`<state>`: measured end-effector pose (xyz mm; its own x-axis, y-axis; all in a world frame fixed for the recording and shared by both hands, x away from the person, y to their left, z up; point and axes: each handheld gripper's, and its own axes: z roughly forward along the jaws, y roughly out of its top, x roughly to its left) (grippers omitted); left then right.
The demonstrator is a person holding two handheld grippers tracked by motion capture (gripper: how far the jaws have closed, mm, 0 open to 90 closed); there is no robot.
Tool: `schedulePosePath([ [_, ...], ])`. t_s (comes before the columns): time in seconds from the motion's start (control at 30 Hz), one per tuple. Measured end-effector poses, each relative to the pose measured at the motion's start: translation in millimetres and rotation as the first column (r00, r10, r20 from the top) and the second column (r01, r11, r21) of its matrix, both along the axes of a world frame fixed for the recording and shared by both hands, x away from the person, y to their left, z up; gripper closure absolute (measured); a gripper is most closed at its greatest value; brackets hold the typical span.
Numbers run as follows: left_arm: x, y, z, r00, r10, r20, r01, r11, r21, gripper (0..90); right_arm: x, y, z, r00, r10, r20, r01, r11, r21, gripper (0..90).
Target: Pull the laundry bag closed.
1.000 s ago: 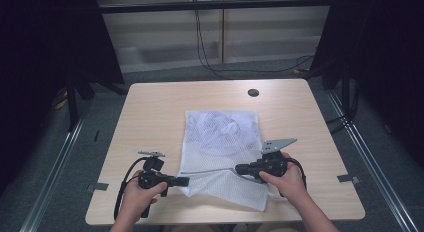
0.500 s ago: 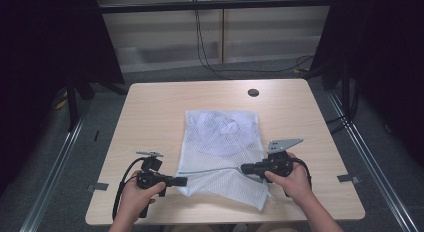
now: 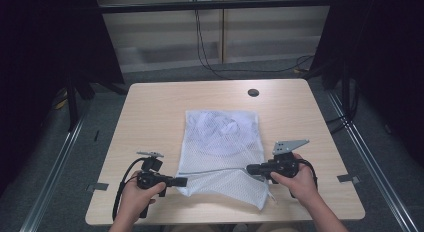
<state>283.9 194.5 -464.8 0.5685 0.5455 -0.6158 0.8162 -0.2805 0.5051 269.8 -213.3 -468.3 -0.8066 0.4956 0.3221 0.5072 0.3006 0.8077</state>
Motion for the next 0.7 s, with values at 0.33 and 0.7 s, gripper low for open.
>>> schedulePosePath([
  [0.33, -0.4, -4.4, -0.9, 0.9999, -0.013, -0.008, 0.013, 0.9999, 0.011, 88.2, -1.5, -8.0, 1.1, 1.0000, -0.005, 0.006, 0.005, 1.0000, 0.001, 86.9],
  [0.7, -0.6, -4.7, -1.4, 0.9999, -0.010, -0.009, 0.010, 0.9999, 0.010, 88.2, -2.6, -16.1, 1.1, 0.9998, -0.016, 0.014, 0.016, 0.9998, -0.007, 86.9],
])
